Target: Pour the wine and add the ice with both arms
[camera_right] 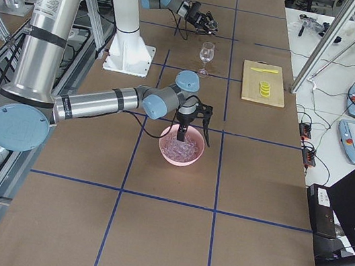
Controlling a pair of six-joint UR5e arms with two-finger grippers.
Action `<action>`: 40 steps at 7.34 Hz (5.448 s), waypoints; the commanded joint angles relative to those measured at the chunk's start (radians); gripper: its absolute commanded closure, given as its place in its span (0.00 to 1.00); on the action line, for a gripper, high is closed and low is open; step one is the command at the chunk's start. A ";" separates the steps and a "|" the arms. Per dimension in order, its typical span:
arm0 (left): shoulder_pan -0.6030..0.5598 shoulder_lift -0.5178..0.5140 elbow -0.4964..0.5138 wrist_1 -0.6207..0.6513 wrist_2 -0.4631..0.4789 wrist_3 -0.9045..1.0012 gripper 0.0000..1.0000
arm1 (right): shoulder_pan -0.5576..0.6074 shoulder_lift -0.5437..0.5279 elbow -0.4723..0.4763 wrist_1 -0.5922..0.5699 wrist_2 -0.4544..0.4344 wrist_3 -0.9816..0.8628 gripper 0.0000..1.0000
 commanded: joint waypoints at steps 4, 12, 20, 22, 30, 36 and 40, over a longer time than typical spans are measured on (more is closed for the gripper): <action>0.002 -0.004 0.006 0.046 0.029 0.191 1.00 | 0.001 0.000 0.000 0.000 0.000 0.000 0.00; 0.003 -0.006 0.024 0.065 0.091 0.458 1.00 | 0.001 0.000 0.005 0.000 0.000 0.002 0.00; 0.005 -0.007 0.033 0.057 0.095 0.510 1.00 | 0.001 0.000 0.006 0.000 0.000 0.000 0.00; 0.005 -0.012 0.027 0.040 0.095 0.471 1.00 | -0.001 0.000 0.006 0.000 0.000 0.000 0.00; -0.011 0.176 -0.094 -0.089 0.091 0.207 1.00 | -0.036 0.023 -0.043 0.000 -0.101 -0.018 0.00; -0.012 0.460 -0.100 -0.484 0.091 0.210 1.00 | -0.056 0.025 -0.084 -0.002 -0.098 -0.038 0.02; -0.012 0.545 -0.091 -0.645 0.091 0.208 1.00 | -0.078 0.035 -0.123 -0.003 -0.097 -0.040 0.13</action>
